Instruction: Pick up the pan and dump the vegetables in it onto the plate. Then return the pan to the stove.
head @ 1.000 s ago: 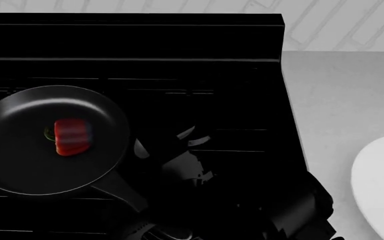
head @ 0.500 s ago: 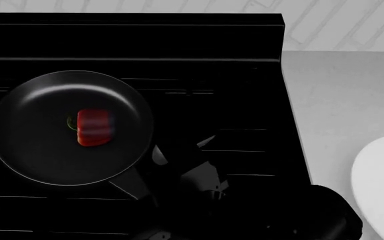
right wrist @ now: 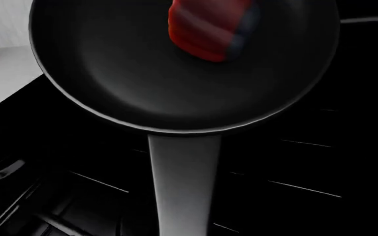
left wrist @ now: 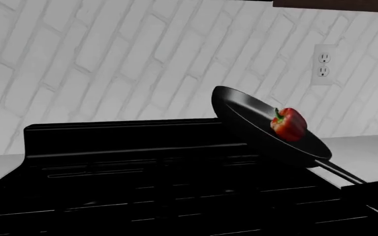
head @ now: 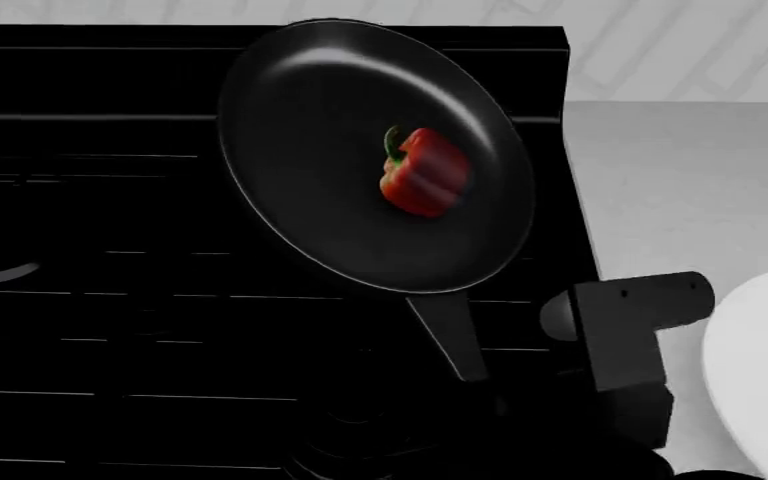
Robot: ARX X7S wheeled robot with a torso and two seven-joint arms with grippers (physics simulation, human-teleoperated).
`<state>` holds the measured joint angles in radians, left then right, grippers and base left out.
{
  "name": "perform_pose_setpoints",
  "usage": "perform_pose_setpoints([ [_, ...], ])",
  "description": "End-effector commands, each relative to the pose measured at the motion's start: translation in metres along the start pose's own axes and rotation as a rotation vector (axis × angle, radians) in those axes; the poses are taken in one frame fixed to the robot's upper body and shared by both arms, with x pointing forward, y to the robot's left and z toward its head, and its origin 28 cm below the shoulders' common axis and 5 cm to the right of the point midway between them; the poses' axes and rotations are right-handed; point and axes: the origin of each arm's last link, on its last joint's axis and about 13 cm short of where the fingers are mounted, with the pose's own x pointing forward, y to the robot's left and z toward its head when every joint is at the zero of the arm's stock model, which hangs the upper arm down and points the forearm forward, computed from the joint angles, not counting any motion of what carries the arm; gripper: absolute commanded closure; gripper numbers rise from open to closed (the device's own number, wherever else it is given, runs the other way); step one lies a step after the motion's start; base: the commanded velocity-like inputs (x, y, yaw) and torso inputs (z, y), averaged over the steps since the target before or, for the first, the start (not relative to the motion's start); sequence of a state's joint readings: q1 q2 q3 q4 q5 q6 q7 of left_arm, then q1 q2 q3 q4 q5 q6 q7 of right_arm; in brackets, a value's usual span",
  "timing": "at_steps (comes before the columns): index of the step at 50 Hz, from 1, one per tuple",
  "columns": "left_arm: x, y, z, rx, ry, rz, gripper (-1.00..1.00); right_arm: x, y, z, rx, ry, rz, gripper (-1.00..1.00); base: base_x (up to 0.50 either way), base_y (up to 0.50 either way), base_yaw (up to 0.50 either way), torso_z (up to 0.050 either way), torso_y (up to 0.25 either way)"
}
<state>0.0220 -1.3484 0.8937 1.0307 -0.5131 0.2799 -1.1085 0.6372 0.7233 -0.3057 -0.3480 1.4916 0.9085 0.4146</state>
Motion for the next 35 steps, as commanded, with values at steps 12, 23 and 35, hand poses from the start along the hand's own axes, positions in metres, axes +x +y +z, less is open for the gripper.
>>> perform_pose_setpoints([
  [12,-0.001,-0.001,-0.004,0.022,0.001,-0.006,-1.00,-0.051,-0.036,0.020,0.179,-0.288,-0.105,1.00,0.00,0.00,0.00,0.001,0.004],
  [23,-0.002,-0.003,-0.004,0.023,0.002,-0.015,-1.00,-0.050,-0.050,0.006,0.279,-0.363,-0.094,1.00,0.00,0.00,0.00,0.000,0.004],
  [35,-0.003,-0.007,-0.001,0.025,-0.020,-0.047,-1.00,-0.035,0.002,0.001,0.076,-0.260,0.016,1.00,0.00,0.00,0.00,0.001,0.004],
])
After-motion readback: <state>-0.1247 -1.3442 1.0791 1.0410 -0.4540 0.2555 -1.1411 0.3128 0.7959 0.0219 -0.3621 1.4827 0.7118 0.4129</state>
